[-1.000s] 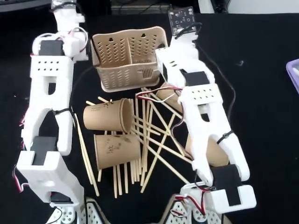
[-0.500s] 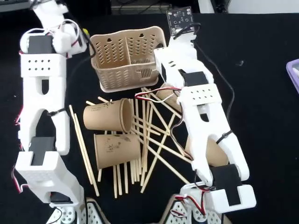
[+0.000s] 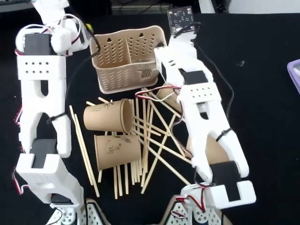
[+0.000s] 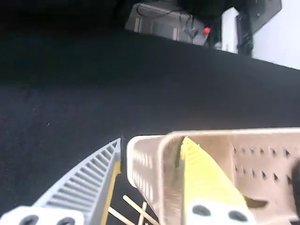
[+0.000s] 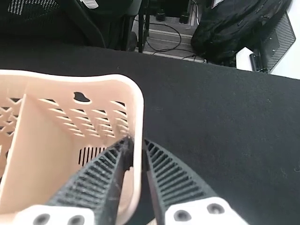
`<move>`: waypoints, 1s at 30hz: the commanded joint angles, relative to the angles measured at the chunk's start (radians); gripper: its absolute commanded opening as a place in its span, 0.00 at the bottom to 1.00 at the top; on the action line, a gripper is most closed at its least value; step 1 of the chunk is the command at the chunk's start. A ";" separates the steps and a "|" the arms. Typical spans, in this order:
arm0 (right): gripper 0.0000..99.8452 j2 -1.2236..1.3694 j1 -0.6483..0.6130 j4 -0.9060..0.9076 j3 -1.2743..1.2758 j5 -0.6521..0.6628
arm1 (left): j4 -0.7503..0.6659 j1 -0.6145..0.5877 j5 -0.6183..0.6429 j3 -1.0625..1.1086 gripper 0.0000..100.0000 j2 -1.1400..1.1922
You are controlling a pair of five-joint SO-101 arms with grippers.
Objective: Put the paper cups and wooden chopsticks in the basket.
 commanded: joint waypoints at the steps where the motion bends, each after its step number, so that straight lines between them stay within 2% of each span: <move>1: 0.01 0.035 -0.015 -0.006 -0.038 0.000 | 0.038 0.024 -0.012 -0.048 0.21 -0.041; 13: 0.01 0.036 -0.011 0.000 -0.054 0.000 | 0.040 0.024 -0.014 0.073 0.20 0.071; 17: 0.01 -0.007 -0.009 0.003 -0.045 -0.005 | -0.034 0.005 -0.057 0.097 0.02 0.118; 19: 0.01 -0.035 -0.009 0.015 -0.035 -0.005 | -0.089 -0.002 -0.064 0.120 0.05 0.158; 22: 0.01 -0.088 -0.009 0.091 0.004 0.002 | -0.123 -0.025 -0.069 0.136 0.03 0.219; 26: 0.01 -0.160 0.003 0.137 0.093 0.003 | -0.106 -0.045 -0.080 0.130 0.03 0.253; 30: 0.01 -0.222 0.011 0.114 0.170 0.003 | -0.002 -0.038 -0.124 0.093 0.03 0.222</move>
